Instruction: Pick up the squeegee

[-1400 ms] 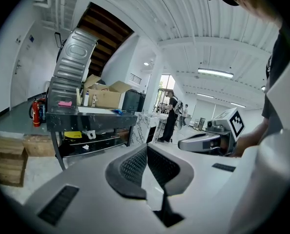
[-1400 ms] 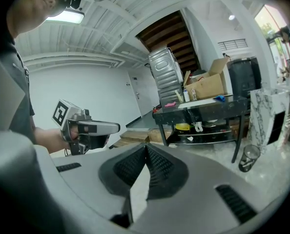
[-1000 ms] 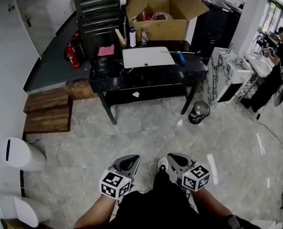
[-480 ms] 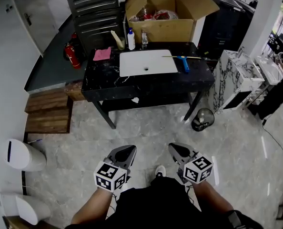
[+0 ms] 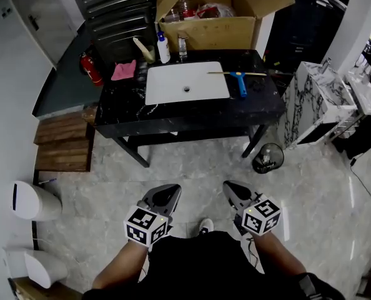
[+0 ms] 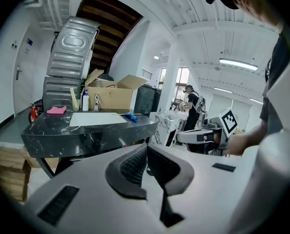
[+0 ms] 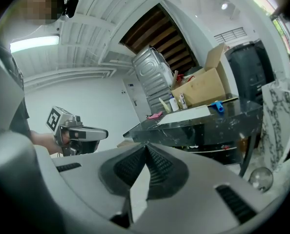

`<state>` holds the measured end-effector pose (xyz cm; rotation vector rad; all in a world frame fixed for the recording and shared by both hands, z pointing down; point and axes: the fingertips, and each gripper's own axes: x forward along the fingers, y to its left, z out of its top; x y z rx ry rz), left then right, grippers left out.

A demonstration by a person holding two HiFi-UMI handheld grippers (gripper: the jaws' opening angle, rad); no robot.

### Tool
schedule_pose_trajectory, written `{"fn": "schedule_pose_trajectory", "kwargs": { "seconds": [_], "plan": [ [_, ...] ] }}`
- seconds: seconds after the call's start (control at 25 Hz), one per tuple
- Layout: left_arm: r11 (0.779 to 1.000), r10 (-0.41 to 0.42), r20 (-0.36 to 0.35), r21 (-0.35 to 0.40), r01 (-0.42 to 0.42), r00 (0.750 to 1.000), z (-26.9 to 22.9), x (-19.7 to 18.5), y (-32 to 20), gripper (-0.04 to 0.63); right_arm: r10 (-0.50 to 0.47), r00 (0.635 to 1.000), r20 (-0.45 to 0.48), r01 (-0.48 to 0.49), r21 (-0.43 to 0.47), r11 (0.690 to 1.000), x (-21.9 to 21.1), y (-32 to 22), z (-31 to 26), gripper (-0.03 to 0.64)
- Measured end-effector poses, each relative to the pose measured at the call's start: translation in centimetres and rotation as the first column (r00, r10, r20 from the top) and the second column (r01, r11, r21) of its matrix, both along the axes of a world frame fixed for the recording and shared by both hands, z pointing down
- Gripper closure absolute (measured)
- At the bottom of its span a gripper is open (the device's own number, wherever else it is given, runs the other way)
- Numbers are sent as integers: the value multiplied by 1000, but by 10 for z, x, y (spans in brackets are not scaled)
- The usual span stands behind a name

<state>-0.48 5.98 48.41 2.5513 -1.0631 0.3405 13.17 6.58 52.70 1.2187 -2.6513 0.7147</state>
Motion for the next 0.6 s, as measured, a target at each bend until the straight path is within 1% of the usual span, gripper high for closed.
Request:
{"fn": "schedule_pose_trajectory", "kwargs": {
  "seconds": [0.16,0.28,0.6],
  "plan": [
    [1000,-4,6,16,4,1000,-6,16,-14,578,-8,1000,-4,8,3,1000,16,-16,0,609],
    [1000,-9,12,17,9,1000,-6,23,-20,578,2,1000,12,-2,3,1000,24,-24,-1,609],
    [1000,-24,2,17,24,1000,-3,26,-32,578,-13,1000,17,12,10,1000,25,-33,2,609]
  ]
}}
